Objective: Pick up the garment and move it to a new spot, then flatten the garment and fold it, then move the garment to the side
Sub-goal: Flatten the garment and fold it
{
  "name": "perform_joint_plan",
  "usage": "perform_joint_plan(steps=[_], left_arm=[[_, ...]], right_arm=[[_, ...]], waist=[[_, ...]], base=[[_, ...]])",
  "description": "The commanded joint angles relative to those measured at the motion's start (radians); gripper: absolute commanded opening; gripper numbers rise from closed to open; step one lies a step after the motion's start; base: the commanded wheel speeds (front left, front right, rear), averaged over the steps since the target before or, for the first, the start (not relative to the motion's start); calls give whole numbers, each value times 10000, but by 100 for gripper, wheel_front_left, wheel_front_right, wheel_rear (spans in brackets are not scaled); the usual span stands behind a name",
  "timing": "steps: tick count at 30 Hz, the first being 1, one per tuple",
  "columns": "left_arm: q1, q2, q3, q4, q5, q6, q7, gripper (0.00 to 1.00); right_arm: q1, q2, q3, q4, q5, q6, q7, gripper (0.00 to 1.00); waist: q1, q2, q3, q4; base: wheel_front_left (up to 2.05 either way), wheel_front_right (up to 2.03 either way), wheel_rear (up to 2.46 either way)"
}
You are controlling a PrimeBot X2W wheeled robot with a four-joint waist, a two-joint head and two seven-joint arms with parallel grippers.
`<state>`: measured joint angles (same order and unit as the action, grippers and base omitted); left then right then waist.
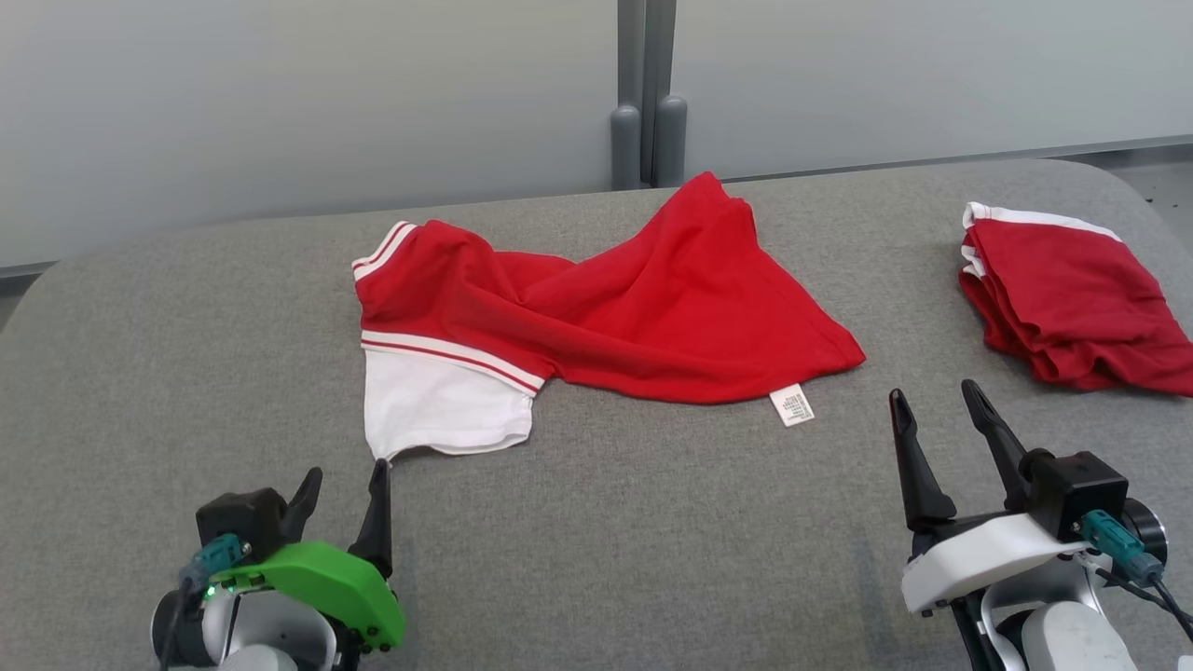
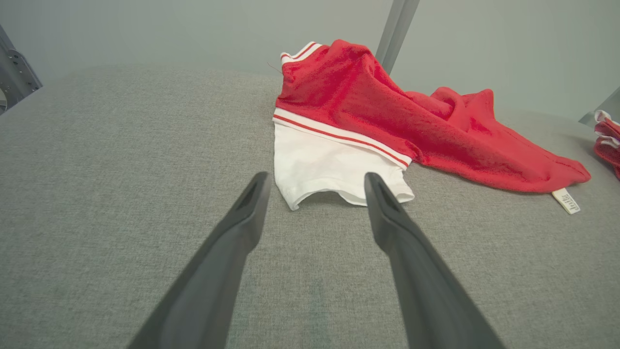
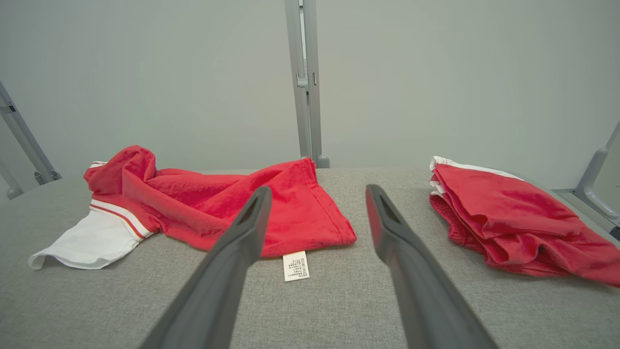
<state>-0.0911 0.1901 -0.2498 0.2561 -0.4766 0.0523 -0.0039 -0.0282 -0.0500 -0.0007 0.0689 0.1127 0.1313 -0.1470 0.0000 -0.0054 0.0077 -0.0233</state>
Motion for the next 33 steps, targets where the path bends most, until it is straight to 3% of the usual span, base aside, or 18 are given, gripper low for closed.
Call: perform_joint_plan(steps=[1, 12, 30, 33], left_arm=[[-168, -21, 38, 46, -110, -55, 57, 100], [-2004, -328, 353, 2422, -1281, -277, 1595, 100], [-3766, -438, 440, 5659, -1333, -355, 794, 100], [-3908, -473, 354, 6054, -1268, -428, 724, 78]], right_arm=[[-131, -13, -8, 14, -26, -10, -34, 100], [-423, -15, 93, -58, -57, -10, -66, 100], [-830, -16, 153, 50, -102, -10, -204, 100], [-873, -16, 192, 92, -103, -10, -213, 100]], waist=[[0, 54, 23, -10], [0, 54, 516, -207], [0, 54, 1257, -649], [0, 54, 1266, -674]], base=[[0, 0, 0], [0, 0, 0], [0, 0, 0], [0, 0, 0]])
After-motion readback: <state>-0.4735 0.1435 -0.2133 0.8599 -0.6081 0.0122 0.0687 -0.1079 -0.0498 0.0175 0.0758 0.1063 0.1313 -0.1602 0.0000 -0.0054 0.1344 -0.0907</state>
